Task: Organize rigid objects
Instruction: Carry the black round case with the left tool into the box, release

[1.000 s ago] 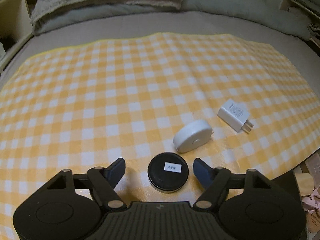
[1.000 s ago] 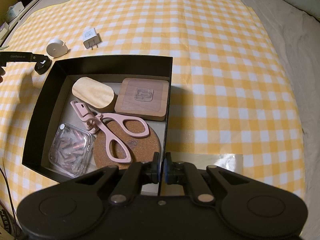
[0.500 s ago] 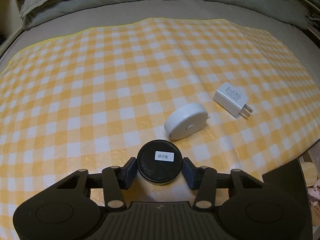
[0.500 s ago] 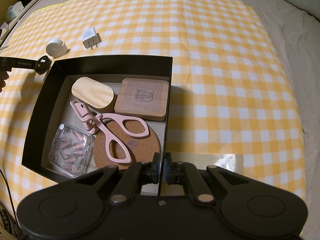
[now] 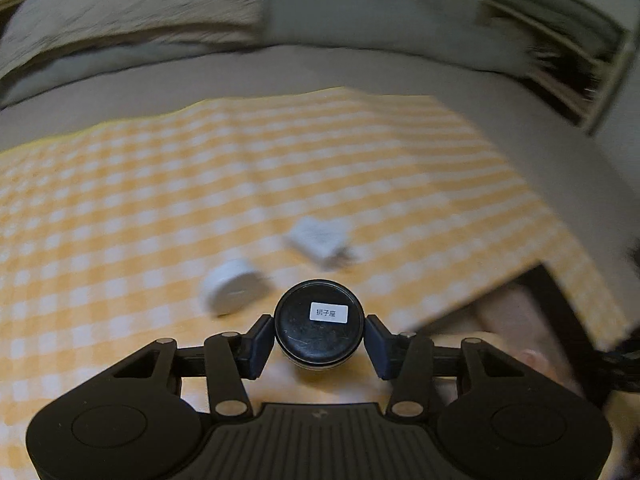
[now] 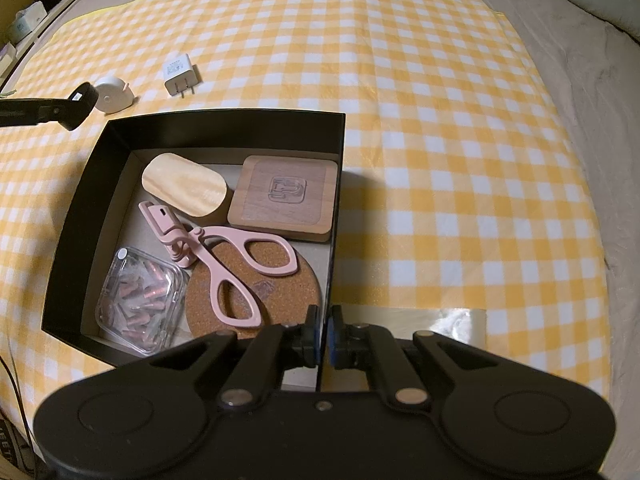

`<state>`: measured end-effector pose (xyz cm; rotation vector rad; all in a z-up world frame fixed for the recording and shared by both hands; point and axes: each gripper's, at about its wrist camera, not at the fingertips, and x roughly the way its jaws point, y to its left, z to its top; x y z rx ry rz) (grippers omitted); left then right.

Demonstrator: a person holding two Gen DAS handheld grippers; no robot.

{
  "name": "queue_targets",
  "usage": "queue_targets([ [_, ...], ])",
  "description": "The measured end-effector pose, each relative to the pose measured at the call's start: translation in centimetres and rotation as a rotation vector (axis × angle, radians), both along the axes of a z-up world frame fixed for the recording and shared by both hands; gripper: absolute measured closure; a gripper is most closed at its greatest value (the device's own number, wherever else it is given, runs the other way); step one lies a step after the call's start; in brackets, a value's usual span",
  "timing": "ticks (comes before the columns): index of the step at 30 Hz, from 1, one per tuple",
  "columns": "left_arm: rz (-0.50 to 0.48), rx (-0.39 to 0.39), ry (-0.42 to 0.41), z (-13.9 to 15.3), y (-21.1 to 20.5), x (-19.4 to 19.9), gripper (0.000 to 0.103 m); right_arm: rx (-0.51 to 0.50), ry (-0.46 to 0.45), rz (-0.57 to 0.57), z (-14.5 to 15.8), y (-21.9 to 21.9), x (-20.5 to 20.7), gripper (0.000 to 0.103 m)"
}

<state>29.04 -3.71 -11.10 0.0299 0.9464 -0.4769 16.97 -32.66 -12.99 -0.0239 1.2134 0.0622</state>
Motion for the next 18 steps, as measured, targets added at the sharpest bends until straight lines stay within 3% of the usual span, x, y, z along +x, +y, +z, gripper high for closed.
queue_targets([
  [7,-0.207,-0.03,-0.017,1.7,-4.3,-4.2,0.053,-0.002,0.0,0.002,0.0,0.0,0.1,0.099],
  [18,-0.416,0.136,-0.052,0.1,-7.7,-8.3,0.053,-0.004,0.0,0.003,-0.1,0.1,0.1,0.099],
])
